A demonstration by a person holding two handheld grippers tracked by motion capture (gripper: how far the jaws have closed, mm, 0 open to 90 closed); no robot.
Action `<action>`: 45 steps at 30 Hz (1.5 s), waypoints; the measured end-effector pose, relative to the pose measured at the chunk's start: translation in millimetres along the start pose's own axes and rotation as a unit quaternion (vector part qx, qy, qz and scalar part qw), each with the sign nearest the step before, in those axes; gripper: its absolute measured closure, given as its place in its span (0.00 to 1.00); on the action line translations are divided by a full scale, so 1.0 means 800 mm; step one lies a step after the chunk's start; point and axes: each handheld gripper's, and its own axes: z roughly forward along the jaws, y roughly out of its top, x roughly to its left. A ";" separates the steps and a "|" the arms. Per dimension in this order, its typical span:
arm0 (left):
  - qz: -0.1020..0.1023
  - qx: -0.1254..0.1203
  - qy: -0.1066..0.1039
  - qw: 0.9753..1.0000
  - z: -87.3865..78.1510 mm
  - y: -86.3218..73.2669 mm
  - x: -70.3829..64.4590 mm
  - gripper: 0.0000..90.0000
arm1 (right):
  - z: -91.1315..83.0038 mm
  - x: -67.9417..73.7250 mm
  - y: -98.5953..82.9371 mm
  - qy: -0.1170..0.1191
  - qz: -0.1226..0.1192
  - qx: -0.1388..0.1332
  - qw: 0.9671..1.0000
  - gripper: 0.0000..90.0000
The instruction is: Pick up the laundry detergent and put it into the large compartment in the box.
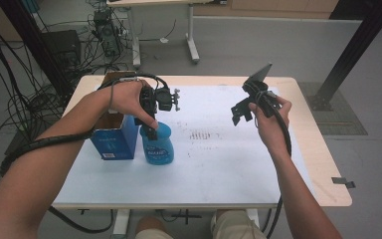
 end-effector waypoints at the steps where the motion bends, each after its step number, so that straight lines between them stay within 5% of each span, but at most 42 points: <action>1: 0.002 0.001 0.001 1.000 0.005 0.002 -0.001 0.06 | 0.001 -0.001 0.000 0.000 -0.001 -0.001 1.000 0.05; 15: 0.006 0.015 0.001 1.000 0.033 0.011 -0.006 0.06 | 0.004 -0.007 0.000 0.005 0.003 0.002 1.000 0.05; 45: -0.005 0.005 0.007 1.000 0.040 0.003 -0.009 0.06 | 0.007 -0.006 0.001 0.010 -0.001 0.002 1.000 0.05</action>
